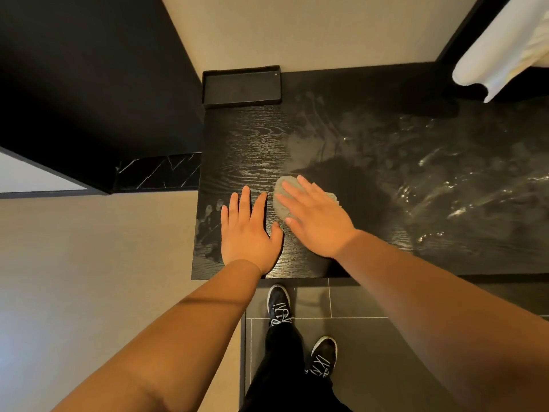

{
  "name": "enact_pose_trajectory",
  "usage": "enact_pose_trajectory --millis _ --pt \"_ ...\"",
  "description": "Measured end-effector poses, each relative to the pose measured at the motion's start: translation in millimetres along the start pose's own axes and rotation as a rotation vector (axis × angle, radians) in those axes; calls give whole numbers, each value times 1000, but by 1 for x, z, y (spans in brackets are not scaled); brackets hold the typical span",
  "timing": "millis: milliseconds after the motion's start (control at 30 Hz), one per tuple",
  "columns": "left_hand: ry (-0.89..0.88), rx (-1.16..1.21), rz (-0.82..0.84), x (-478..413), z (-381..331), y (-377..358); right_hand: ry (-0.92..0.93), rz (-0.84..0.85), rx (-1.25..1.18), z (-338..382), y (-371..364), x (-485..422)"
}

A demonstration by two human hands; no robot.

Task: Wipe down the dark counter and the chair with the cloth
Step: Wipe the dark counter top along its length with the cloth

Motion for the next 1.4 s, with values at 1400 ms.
enact_pose_trajectory --millis 1400 --pt "-150 29 -59 -116 14 37 -400 -40 114 -51 43 -73"
Point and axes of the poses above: each hand's wrist, its own x-axis away from the middle knuckle, its own y-axis out of the back of the hand, z = x × y, the point moved 8 cm from there along -x, towards the middle knuckle, and after that the axes turned 4 degrees about z, right-handed, at the moved point
